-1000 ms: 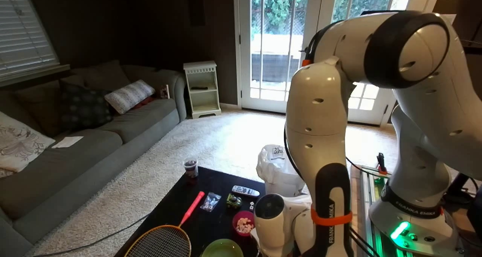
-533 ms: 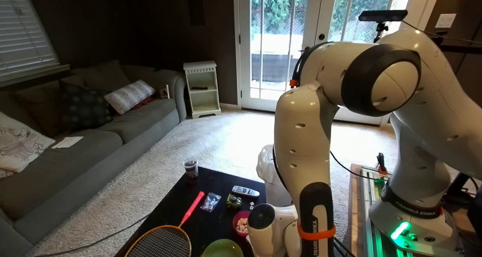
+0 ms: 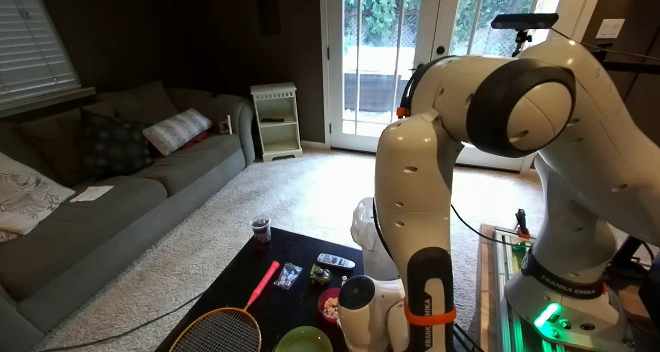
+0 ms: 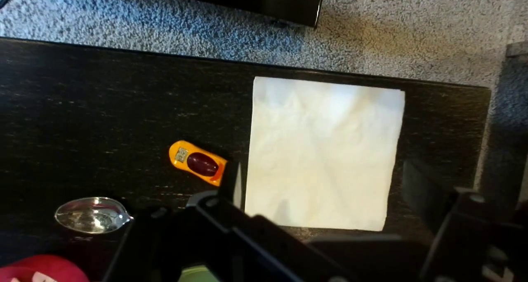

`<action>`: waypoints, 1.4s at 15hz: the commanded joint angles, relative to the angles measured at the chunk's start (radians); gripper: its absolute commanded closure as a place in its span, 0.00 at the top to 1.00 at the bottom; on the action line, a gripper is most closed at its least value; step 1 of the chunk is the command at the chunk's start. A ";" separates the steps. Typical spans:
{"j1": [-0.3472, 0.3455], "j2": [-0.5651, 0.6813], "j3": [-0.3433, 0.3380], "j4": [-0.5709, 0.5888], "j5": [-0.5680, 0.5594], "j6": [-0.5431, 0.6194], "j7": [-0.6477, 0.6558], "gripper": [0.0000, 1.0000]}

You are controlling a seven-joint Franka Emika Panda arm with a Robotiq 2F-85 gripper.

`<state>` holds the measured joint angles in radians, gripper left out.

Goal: Turn the yellow object to the left

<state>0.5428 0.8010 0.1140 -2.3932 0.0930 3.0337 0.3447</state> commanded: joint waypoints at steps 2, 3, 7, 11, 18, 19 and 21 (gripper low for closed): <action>-0.013 0.056 0.003 0.033 0.120 0.037 0.107 1.00; -0.007 0.066 -0.001 0.037 0.148 0.051 0.133 1.00; -0.002 0.147 0.006 0.096 0.226 0.088 0.197 1.00; 0.006 0.225 0.004 0.163 0.289 0.107 0.265 1.00; 0.020 0.340 -0.029 0.256 0.358 0.179 0.390 1.00; 0.019 0.357 -0.032 0.270 0.369 0.185 0.409 1.00; 0.009 0.383 -0.031 0.291 0.393 0.185 0.449 1.00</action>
<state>0.5424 1.1270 0.0860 -2.1556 0.4345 3.1951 0.7334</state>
